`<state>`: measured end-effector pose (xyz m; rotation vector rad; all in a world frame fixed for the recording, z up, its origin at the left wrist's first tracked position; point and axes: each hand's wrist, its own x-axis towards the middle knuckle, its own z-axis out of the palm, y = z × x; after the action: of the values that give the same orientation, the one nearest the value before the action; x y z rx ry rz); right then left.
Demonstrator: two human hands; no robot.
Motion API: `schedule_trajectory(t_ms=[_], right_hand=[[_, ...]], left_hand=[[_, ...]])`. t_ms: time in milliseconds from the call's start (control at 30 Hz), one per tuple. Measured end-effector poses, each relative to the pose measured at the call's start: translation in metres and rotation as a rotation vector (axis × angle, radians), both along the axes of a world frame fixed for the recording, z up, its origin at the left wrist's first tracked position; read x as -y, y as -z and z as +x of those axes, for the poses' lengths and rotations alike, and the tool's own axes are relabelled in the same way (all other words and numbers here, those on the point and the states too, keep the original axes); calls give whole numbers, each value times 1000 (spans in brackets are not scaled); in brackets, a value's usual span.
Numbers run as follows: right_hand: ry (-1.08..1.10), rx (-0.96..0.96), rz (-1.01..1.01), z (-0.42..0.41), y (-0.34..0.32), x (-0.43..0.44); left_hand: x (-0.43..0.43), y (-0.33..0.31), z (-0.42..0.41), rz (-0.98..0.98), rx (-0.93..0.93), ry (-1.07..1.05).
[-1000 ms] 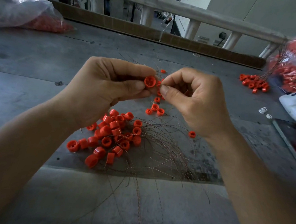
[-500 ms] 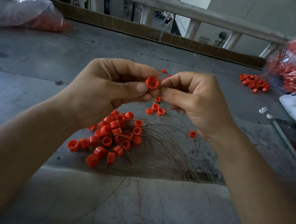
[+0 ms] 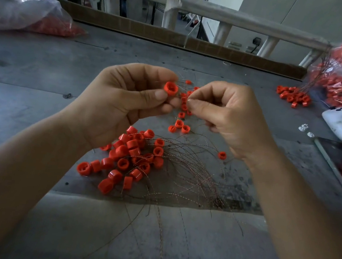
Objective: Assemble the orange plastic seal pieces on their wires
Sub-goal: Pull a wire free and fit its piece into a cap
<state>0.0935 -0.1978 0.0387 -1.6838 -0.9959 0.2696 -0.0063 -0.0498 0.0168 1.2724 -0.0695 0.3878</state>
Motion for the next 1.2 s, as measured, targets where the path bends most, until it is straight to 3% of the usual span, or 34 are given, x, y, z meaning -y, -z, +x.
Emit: schedule_trajectory(t_ms=[133, 333, 767, 1200], right_hand=[[31, 25, 95, 0, -3, 2], [60, 172, 8, -5, 1, -1], [83, 199, -12, -4, -2, 1], [59, 226, -27, -5, -1, 2]], left_hand=[[5, 0, 0, 27, -33, -41], [9, -1, 0, 56, -55, -30], [7, -1, -1, 169, -53, -15], [10, -4, -1, 111, -87, -20]])
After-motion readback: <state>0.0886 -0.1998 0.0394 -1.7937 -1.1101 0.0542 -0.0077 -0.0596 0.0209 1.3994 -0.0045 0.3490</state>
